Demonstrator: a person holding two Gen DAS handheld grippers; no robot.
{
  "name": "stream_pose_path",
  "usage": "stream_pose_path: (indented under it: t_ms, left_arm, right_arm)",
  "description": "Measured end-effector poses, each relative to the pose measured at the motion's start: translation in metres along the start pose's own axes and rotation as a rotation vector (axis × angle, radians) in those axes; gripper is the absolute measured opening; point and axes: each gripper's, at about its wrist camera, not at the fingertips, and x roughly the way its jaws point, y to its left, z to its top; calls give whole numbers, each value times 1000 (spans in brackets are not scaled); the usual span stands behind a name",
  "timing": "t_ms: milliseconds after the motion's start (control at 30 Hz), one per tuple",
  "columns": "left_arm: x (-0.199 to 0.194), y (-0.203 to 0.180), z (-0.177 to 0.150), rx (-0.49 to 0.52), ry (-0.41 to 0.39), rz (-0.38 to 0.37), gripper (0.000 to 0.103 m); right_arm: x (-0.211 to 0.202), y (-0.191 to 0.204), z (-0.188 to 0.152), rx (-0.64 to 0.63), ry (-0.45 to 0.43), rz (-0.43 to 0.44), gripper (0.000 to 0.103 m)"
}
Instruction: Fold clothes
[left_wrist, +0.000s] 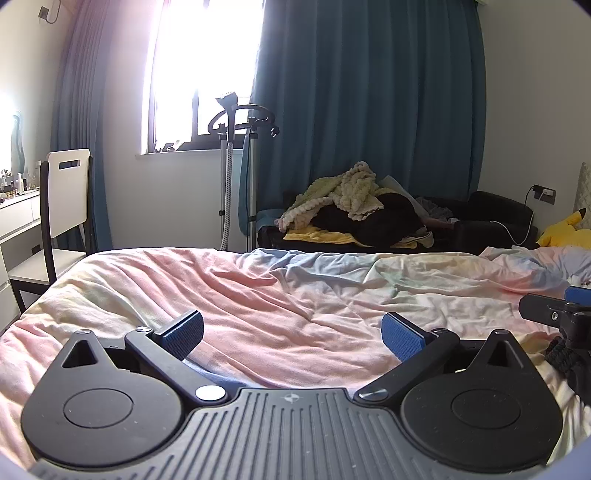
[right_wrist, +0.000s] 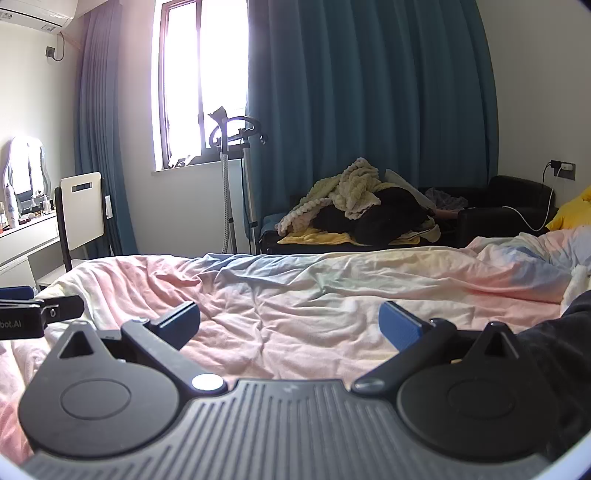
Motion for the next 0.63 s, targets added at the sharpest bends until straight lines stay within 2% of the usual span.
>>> stream_pose_path:
  t_ms: [633]
  left_arm:
    - [3,-1,-2,4,16,-10,103]
  right_arm:
    - [-4,9,0,7,3,-3,103]
